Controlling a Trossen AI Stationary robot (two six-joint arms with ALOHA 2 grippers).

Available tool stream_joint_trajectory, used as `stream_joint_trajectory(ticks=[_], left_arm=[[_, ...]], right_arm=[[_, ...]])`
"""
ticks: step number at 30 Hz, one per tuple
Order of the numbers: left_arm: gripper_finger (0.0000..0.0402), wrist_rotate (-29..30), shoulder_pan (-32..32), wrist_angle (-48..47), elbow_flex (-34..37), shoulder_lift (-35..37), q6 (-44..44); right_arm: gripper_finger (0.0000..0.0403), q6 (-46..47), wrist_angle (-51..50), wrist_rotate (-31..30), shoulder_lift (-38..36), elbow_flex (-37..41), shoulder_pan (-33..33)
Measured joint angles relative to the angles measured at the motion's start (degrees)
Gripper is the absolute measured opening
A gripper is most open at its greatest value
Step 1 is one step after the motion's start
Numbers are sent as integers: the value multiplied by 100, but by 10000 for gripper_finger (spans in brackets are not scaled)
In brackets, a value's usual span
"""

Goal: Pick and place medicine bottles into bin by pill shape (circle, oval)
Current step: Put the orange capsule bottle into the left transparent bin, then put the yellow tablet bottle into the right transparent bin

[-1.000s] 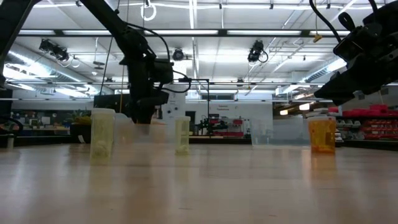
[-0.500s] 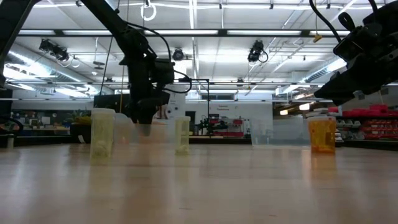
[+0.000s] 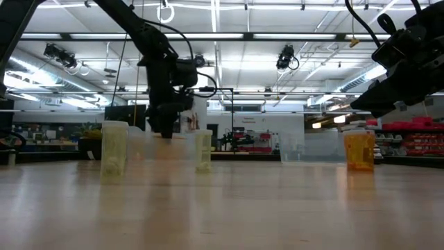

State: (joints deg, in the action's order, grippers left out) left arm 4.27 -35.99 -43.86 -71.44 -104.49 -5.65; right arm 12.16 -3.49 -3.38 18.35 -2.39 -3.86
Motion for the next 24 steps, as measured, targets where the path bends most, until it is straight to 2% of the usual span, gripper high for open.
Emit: stream_joint_trajectory(ticks=[4,16,24], left_arm=[[269,149,-7,-212,-182,0,-20],[238,150,59,-733,-932,0,-151],[231,149,235,-1305,-1612,0,-126]], right_arm=[[129,1,0,1,-2,0,0],[129,2,-2,2,0,0,0],[129,2,-2,0,0,0,0]])
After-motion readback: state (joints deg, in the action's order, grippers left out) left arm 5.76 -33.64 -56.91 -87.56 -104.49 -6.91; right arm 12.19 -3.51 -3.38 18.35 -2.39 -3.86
